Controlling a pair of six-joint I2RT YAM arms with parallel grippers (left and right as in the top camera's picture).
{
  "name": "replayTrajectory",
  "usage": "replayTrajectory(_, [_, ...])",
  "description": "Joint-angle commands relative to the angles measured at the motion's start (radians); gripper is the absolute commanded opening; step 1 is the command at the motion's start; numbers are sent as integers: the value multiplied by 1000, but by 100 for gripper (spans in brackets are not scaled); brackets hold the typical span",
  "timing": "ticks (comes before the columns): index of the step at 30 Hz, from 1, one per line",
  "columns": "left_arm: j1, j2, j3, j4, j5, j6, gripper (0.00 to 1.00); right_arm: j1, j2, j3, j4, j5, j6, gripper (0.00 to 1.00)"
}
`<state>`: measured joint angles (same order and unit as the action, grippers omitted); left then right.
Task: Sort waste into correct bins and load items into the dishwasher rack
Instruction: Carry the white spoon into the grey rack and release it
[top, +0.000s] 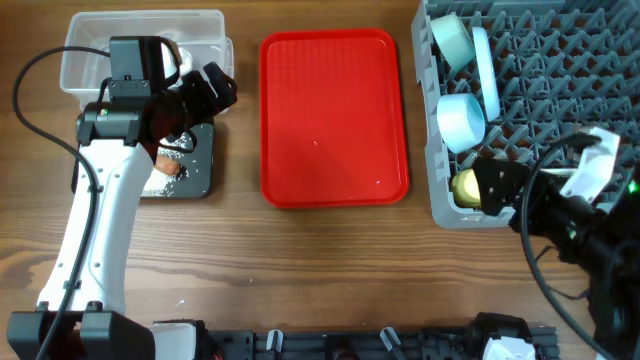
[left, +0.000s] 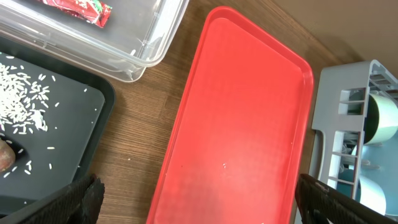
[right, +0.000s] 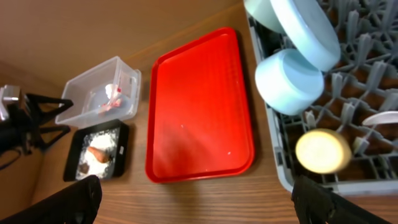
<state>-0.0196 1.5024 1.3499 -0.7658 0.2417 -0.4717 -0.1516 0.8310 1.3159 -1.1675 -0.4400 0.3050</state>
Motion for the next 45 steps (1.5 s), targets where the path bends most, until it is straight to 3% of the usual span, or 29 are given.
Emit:
replayTrajectory(1, [-3, 2, 10, 0, 4, 20, 100, 0, -18, -2, 2, 79, -115, 99])
replayTrajectory(5, [-3, 2, 10, 0, 4, 20, 100, 0, -15, -2, 20, 111, -244, 100])
replayTrajectory(10, [-3, 2, 10, 0, 4, 20, 100, 0, -20, -93, 185, 99, -241, 100])
replayTrajectory(15, [-3, 2, 10, 0, 4, 20, 100, 13, -186, -433, 610, 164, -86, 100])
replayTrajectory(17, [-3, 2, 10, 0, 4, 20, 100, 14, -277, -580, 746, 163, -96, 100])
replayTrajectory(25, [-3, 2, 10, 0, 4, 20, 100, 14, -622, -1003, 948, 178, -223, 100])
replayTrajectory(33, [-3, 2, 10, 0, 4, 20, 100, 18, -774, -1261, 1212, 185, -224, 100])
replayTrajectory(45, [-3, 2, 10, 0, 4, 20, 100, 31, -829, -1311, 1190, 181, -223, 100])
